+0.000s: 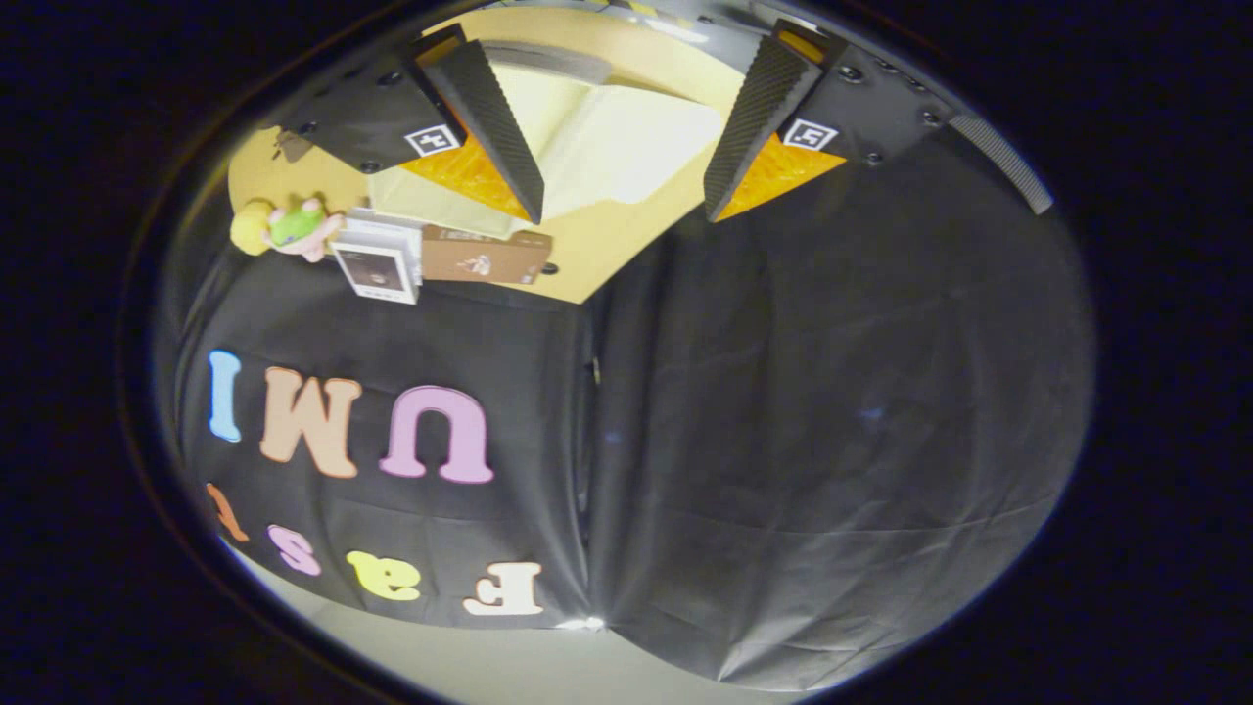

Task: Open the storage box then place both shoes into the box .Put the left shoe in first, then the right shoe, with the right side of both shoes facing outward in a uniform manner.

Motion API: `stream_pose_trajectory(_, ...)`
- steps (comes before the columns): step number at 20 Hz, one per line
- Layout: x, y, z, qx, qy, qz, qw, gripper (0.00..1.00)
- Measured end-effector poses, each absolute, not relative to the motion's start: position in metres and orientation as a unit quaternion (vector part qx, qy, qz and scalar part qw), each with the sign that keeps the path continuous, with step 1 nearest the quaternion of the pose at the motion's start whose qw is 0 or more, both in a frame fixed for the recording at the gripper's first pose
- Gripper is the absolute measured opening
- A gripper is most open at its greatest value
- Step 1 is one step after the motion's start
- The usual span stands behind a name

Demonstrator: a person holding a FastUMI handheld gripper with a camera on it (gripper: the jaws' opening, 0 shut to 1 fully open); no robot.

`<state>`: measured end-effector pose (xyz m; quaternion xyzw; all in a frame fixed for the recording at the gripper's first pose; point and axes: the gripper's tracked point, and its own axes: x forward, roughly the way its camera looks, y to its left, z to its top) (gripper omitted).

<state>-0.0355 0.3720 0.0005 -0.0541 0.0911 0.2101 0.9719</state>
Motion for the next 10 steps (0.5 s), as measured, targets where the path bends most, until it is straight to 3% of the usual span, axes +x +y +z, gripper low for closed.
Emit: stream_pose_trajectory(10,0.048,0.162,-0.013,-0.076,0.149,0.03,0.985,0.99)
